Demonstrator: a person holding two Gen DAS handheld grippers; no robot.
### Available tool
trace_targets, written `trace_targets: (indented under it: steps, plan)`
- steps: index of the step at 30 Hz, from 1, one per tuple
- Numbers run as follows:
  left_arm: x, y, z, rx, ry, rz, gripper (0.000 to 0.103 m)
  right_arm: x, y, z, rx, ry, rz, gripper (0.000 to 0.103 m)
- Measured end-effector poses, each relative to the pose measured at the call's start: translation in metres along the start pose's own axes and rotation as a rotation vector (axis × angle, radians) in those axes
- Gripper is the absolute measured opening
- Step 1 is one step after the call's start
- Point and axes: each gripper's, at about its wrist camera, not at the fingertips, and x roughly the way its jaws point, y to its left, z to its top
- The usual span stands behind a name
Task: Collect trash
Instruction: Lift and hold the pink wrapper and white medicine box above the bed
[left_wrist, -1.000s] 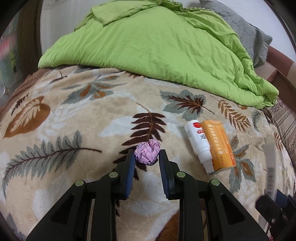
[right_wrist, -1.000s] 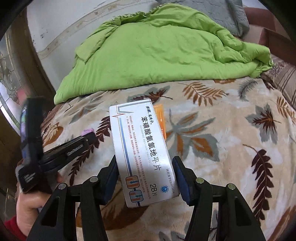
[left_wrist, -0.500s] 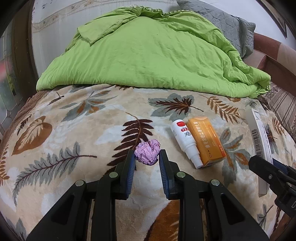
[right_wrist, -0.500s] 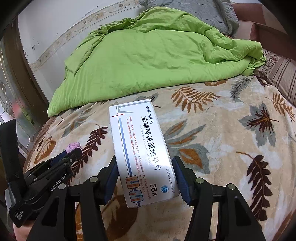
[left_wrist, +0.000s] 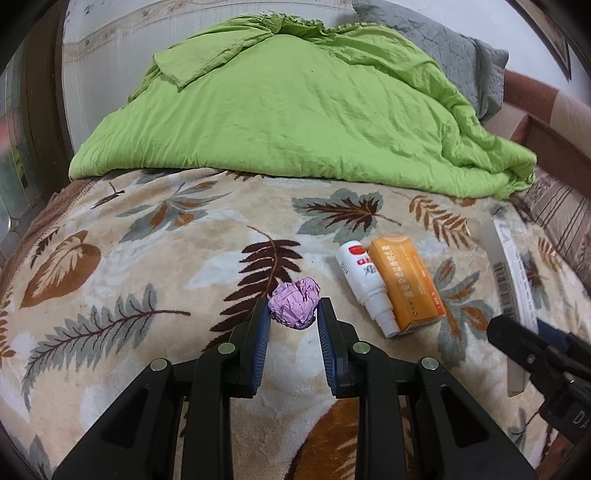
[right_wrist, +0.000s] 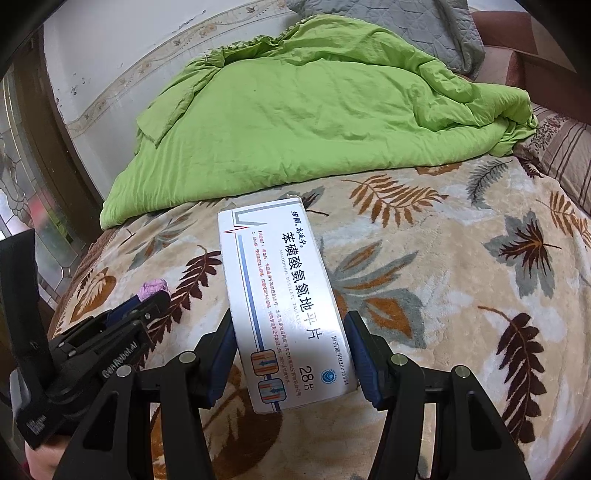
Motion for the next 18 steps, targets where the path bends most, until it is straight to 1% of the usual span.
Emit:
trace_targets:
  steps: [2,4,7,13,18]
  plan:
    - [-0.002,0.010,0.003,-0.040,-0.005,-0.041,0.025,-0.001,0.000,0.000,-0.006,-0.004,-0.002,0.062]
    - [-0.004,0.023,0.004,-0.098,-0.005,-0.102,0.025,-0.002,0.001,0.000,-0.011,-0.010,-0.002,0.062]
    - [-0.007,0.035,0.004,-0.139,-0.010,-0.128,0.025,-0.004,0.003,0.001,-0.016,-0.018,0.002,0.062]
    - [-0.007,0.041,0.002,-0.151,-0.007,-0.113,0.025,-0.006,0.011,0.000,-0.039,-0.026,0.017,0.062]
    - [-0.007,0.033,0.001,-0.117,-0.009,-0.088,0.025,-0.006,0.013,0.000,-0.051,-0.028,0.021,0.062]
